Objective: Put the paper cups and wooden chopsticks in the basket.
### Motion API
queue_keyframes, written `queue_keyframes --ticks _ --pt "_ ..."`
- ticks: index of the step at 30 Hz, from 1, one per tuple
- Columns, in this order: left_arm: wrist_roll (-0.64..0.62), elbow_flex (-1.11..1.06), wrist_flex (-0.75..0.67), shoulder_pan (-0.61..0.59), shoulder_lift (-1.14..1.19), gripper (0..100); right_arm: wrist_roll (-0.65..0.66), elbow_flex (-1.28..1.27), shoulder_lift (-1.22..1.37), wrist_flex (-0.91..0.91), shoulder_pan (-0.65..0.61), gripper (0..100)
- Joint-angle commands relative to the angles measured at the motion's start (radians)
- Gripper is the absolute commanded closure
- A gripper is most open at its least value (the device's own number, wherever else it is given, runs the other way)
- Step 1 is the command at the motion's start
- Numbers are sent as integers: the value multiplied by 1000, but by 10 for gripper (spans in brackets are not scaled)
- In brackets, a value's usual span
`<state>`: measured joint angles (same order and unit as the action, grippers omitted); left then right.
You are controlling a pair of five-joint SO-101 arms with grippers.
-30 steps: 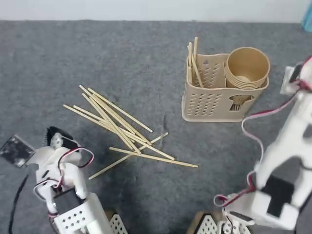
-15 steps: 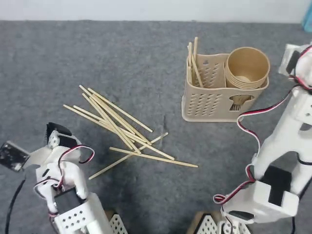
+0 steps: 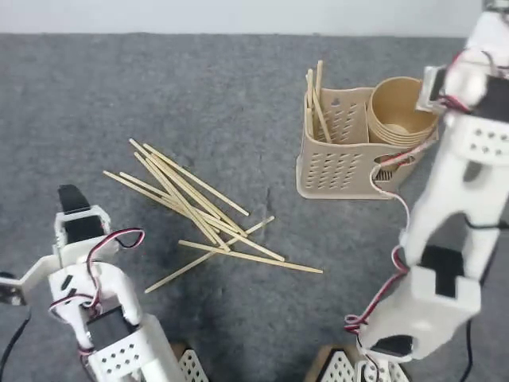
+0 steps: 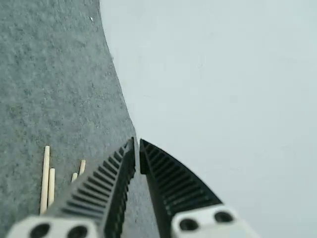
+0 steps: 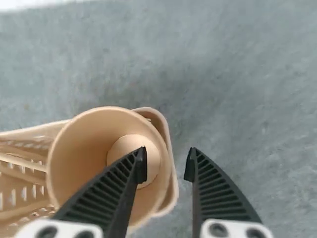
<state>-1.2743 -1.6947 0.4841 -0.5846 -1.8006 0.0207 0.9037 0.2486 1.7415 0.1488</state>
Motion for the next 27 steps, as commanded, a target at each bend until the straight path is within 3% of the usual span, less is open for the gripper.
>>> queue_keyframes --ticks 1,8,11,14,19,27 --pt "52 10 18 -11 -18 988 -9 46 36 -22 -10 847" --pt "321 10 77 -8 -17 988 5 41 131 -5 -19 853" --pt "460 10 130 -5 -18 989 44 41 173 31 -25 911" --pt "704 10 164 -8 -18 988 72 41 196 42 -33 996" --pt "1143 10 252 -5 -18 988 80 41 206 54 -38 992" --pt "1165 10 288 43 -18 988 -11 -32 208 54 -110 991"
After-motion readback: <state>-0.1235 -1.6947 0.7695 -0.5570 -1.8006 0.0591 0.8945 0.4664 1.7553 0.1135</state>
